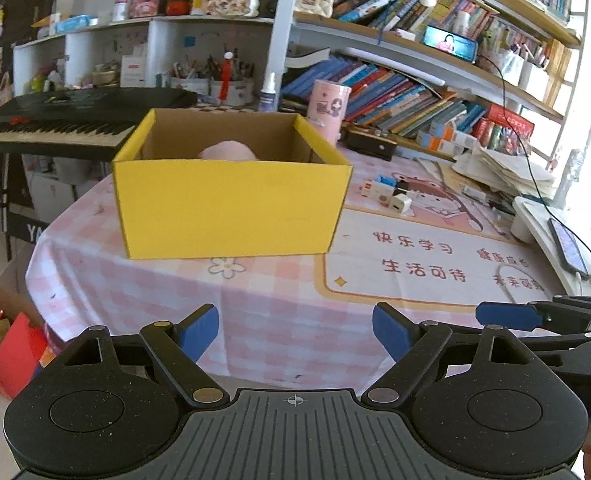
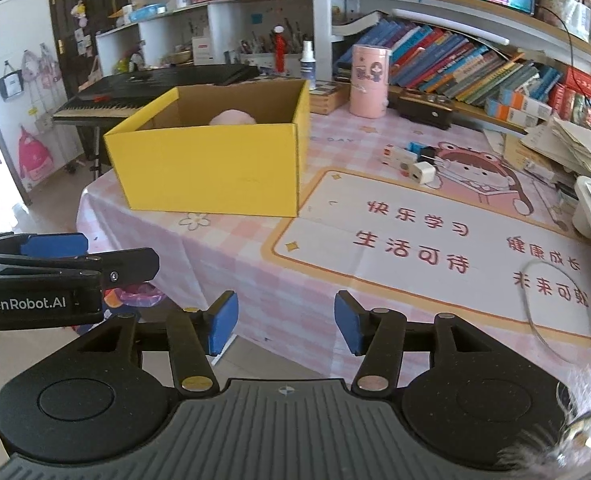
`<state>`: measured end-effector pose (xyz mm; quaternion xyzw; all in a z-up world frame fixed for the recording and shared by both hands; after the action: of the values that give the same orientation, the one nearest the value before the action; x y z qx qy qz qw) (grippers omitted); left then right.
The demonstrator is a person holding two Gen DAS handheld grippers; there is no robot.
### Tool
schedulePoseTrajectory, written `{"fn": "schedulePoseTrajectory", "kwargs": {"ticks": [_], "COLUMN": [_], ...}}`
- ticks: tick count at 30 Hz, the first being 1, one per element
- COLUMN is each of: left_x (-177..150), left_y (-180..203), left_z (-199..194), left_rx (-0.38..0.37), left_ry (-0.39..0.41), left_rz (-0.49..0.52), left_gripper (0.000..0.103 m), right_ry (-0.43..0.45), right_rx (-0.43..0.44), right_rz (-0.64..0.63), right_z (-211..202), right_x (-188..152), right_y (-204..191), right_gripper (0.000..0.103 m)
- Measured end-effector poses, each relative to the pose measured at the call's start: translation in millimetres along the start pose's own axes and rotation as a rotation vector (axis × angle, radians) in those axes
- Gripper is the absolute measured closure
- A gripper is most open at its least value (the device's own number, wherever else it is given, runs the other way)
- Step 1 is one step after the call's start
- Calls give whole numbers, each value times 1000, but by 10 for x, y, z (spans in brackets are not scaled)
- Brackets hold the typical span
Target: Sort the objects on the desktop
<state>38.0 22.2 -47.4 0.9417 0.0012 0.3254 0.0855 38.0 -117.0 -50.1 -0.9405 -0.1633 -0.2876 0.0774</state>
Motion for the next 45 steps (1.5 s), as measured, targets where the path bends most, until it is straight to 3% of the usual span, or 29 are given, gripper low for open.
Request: {"fn": "schedulePoseTrajectory", "kwargs": {"ticks": [27,45], "left_x": [495,741], "left_y": [921,1295], "left_z": [604,1066], "left_rx": [-119,-130], "left_ry": [-54,-101], "left_rz": [207,205], "left_gripper": [17,17], "right_ry": [-7,-73], "right_rx": [-91,-100], "right_rz": [203,233], "right_z": [78,385], "right_x": [113,336], "right_y": [1055,1668], "right_gripper": [49,48]}}
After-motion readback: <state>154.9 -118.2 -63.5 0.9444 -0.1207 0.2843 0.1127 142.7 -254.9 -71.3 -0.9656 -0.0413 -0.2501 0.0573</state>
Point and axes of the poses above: each gripper's, at about its wrist camera, not at the fingertips, and z roughly the way its jaws point, y to its right, x to its top, the point moved 7 cm from there along z, roughly the way its jaws point, and after that the axes turned 15 degrees about -y, right-handed, at the moved point
